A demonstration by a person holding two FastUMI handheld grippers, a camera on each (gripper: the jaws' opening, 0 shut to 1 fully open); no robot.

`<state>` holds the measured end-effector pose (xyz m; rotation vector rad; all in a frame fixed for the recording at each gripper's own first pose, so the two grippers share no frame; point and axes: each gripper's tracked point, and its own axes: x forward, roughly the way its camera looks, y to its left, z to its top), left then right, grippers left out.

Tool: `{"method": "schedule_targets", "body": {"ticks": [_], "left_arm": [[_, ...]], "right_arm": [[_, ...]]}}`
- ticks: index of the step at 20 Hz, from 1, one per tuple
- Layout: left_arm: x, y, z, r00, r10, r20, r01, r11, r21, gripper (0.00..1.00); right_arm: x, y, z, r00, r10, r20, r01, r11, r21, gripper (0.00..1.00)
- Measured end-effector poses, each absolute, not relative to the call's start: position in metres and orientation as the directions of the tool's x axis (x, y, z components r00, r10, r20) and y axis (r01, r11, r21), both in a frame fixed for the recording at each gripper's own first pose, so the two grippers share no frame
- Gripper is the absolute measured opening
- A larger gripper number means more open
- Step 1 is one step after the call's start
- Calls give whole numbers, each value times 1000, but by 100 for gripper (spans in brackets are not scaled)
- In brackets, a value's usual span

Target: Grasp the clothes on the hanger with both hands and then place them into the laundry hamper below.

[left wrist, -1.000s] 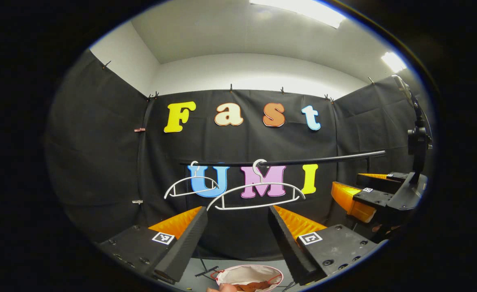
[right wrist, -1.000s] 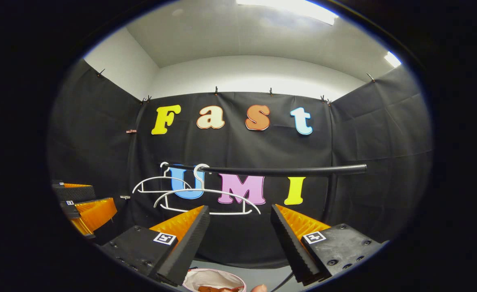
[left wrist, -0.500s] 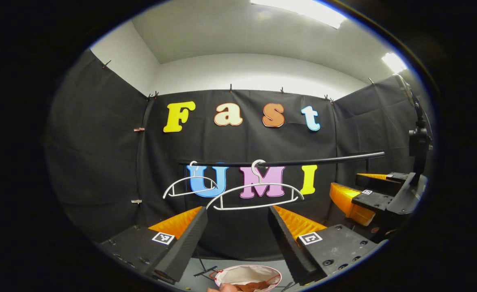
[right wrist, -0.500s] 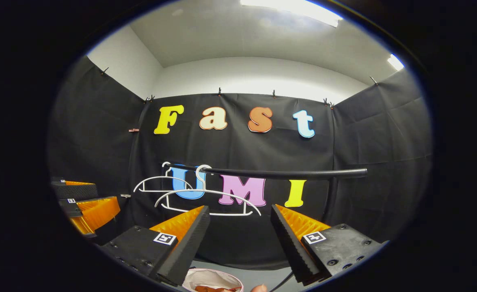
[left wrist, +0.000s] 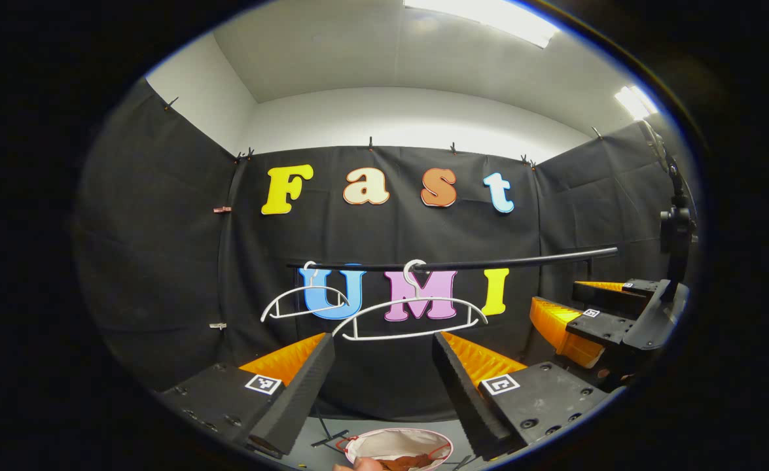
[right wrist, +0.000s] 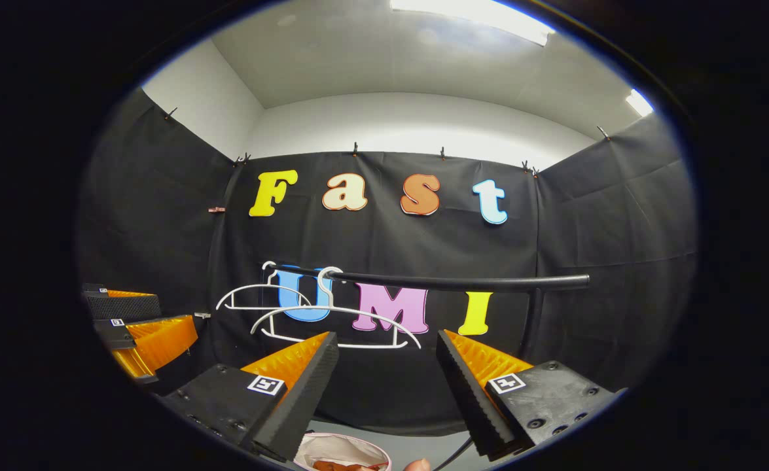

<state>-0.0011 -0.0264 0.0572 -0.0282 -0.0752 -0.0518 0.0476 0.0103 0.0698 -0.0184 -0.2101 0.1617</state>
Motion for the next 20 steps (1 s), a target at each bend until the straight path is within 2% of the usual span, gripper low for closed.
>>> {"method": "schedule_targets", "body": {"ticks": [20], "left_arm": [[0, -22, 56, 997, -42, 72, 44, 999, -19, 95]], "right_arm": [[49, 11, 67, 967, 158, 200, -154, 987, -37, 97]]}}
